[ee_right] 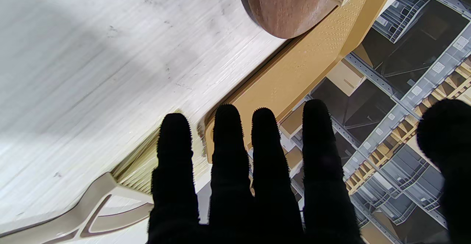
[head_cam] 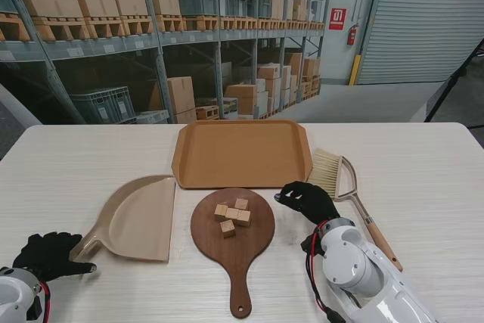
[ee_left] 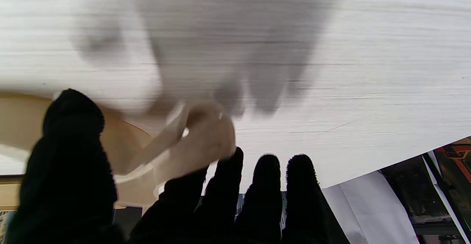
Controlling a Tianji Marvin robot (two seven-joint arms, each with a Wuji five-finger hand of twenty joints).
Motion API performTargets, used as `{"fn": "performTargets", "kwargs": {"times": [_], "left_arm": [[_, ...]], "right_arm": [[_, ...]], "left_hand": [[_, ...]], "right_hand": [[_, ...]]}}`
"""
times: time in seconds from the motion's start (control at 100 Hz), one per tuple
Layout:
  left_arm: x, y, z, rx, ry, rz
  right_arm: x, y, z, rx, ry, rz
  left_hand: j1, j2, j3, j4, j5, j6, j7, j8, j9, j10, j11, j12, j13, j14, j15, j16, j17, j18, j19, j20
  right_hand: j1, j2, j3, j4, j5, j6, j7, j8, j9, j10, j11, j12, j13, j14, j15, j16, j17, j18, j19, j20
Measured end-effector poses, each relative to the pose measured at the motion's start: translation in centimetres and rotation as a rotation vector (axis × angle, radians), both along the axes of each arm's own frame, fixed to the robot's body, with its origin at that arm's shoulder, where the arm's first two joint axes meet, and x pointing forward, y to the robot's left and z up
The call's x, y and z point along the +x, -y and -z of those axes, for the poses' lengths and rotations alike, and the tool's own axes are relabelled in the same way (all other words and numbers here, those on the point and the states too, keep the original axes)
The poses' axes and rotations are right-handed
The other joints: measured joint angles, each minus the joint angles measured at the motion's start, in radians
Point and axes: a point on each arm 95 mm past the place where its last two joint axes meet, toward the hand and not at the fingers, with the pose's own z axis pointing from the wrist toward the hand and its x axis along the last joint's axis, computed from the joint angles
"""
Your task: Sweep wood blocks off a wooden cutting board into a dustpan and pour them into a container
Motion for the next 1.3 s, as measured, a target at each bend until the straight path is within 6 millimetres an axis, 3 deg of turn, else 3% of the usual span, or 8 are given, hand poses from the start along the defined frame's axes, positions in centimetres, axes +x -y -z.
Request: {"fn": "performTargets", "kwargs": {"times": [0.39,0.51,0.6,0.88,0.92,0.98,1.13,1.3], "left_arm": [[0.2,0.2,0.2,-0.003,0.042,-0.019],[0.5,0.3,0.4,-0.013,0.064,-0.034],[0.7,0.4,0.6,-0.009,0.093,-0.060],[1.1,0.7,1.6,-0.096,0.121,-0.174],[1.1,0.7,1.7,-0.113,0.132,-0.193],[1.2,0.7,1.9,-0.135,0.143,-0.216],[1.4,0.9,2.4,-0.170,0.173,-0.255],[1.4,1.0,2.9,-0.249,0.179,-0.330]], "right_arm": [[0.0,0.0,0.0,0.000,-0.002,0.000],[0.0,0.0,0.0,0.001,-0.002,-0.001],[0.0,0.0,0.1,0.002,-0.003,0.000],[0.0,0.0,0.1,0.003,-0.004,0.000],[0.0,0.0,0.1,0.003,-0.004,0.000],[0.0,0.0,0.1,0.003,-0.004,0.000],[0.0,-0.1,0.1,0.005,-0.008,-0.001],[0.0,-0.1,0.1,0.006,-0.010,-0.001]], "left_hand": [[0.000,0.000,0.000,0.000,0.065,-0.001,0.049,0.027,0.070,-0.008,-0.004,0.022,0.036,-0.001,0.035,0.006,0.026,-0.001,0.038,0.000],[0.045,0.017,-0.001,-0.001,0.102,-0.008,0.087,0.069,0.134,-0.008,0.028,0.048,0.124,-0.001,0.092,0.040,0.051,0.010,0.082,0.013],[0.067,0.051,-0.006,-0.001,0.146,-0.024,0.146,0.110,0.207,-0.018,0.100,0.074,0.165,-0.001,0.129,0.057,0.085,0.013,0.134,0.045],[0.173,0.117,-0.009,-0.006,0.186,-0.058,0.454,0.192,0.393,-0.042,0.166,0.140,0.323,-0.002,0.284,0.110,0.198,0.027,0.270,0.113],[0.180,0.117,-0.009,-0.007,0.198,-0.060,0.504,0.208,0.440,-0.051,0.218,0.165,0.391,-0.002,0.321,0.121,0.220,0.030,0.296,0.124],[0.189,0.117,-0.011,-0.009,0.210,-0.060,0.582,0.221,0.484,-0.059,0.238,0.182,0.410,-0.002,0.370,0.141,0.245,0.031,0.331,0.146],[0.200,0.115,-0.036,-0.010,0.222,-0.071,0.784,0.263,0.586,-0.089,0.417,0.293,0.528,-0.013,0.539,0.210,0.298,0.034,0.415,0.195],[0.239,0.153,-0.077,-0.011,0.199,-0.040,0.895,0.391,0.595,-0.085,0.655,0.437,0.530,-0.016,0.748,0.299,0.268,0.047,0.465,0.234]], "right_hand": [[0.000,0.000,0.000,0.000,0.000,0.000,0.000,0.000,0.000,0.000,0.000,0.000,0.000,0.000,0.000,0.000,0.000,0.000,0.000,0.000],[0.000,0.000,0.000,0.000,0.000,0.000,0.000,0.000,0.000,0.000,0.000,0.000,0.000,0.000,0.000,0.000,0.000,0.000,0.000,0.000],[0.000,0.000,0.000,0.000,0.000,0.000,0.000,0.000,0.000,0.000,0.000,0.000,0.000,0.000,0.000,0.000,0.000,0.000,0.000,0.001],[0.000,0.000,0.000,0.000,0.000,0.000,0.000,0.000,0.000,0.000,0.000,0.000,0.000,0.000,0.000,0.000,0.000,0.000,0.000,0.001],[0.000,0.000,0.000,0.000,0.000,0.000,0.000,0.000,0.000,0.000,0.000,0.000,0.000,0.000,0.000,0.000,0.001,0.000,0.000,0.001],[0.000,0.000,0.000,0.000,0.000,0.000,0.000,0.000,0.000,0.000,0.000,0.000,0.000,0.000,0.000,0.000,0.001,0.000,0.000,0.001],[0.000,0.000,0.000,0.000,0.000,0.000,0.000,0.000,0.000,0.000,0.000,0.000,0.000,0.000,0.000,0.000,0.001,0.000,0.000,0.001],[0.001,0.011,0.000,0.000,0.000,0.000,0.000,0.000,0.000,0.000,0.000,0.000,0.000,0.000,0.000,0.000,0.002,0.000,0.000,0.001]]}}
